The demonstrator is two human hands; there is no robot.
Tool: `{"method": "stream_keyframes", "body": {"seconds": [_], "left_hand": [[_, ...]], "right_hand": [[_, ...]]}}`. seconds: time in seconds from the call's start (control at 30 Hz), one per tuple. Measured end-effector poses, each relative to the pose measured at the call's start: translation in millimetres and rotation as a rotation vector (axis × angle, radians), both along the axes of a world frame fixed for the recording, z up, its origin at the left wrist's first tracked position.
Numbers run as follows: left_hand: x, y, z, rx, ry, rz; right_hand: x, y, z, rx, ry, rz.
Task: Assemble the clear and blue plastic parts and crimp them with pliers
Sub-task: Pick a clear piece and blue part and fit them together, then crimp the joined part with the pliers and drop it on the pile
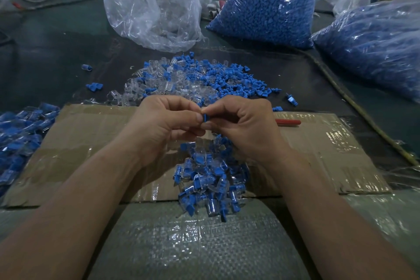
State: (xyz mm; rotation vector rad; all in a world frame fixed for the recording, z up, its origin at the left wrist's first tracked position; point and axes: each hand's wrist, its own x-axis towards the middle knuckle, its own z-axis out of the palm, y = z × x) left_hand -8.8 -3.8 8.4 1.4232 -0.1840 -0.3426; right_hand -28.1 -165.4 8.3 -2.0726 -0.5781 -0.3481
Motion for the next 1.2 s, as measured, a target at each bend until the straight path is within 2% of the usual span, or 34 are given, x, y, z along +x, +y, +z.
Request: {"method": "stream_keyframes", "body": {"seconds": [0.23, 0.33, 0.53, 0.67, 0.77, 0.87, 1.0, 1.2], "left_hand": [[-0.1, 1.0, -0.6, 0.027, -0.038, -0.003], [0.0, -0.1, -1.9, -0.001, -0.033, 0.000], [4.3, 3.8, -4.6, -0.068, 0.010, 0.050], [5.1, 4.5, -4.8, -0.078, 0.016, 0.062], [5.7, 4.6, -4.7, -0.079, 0.008, 0.074], [6.1, 4.7, -4.2, -0.085, 0.007, 0.086], [6.5, 4.0, -4.1, -0.083, 0.001, 0.088], [6.4, 5.4, -5.3, -0.089, 0.010, 0.084]], "right_hand": [[-0.7, 0.1, 1.5, 0.004, -0.002, 0.021], [-0.1, -2.5, 4.3, -0.035, 0.074, 0.013], [9.8, -34.2, 12.7, -0.153, 0.184, -0.284], [14.2, -59.5, 15.3, -0.347, 0.369, -0.346], [13.2, -68.0, 17.0, -0.466, 0.535, -0.305], [11.6, -71.9, 17.4, -0.513, 0.621, -0.248], [12.0, -76.4, 15.1, -0.587, 0.643, -0.206], [12.5, -71.9, 13.5, -0.650, 0.569, -0.253]]}}
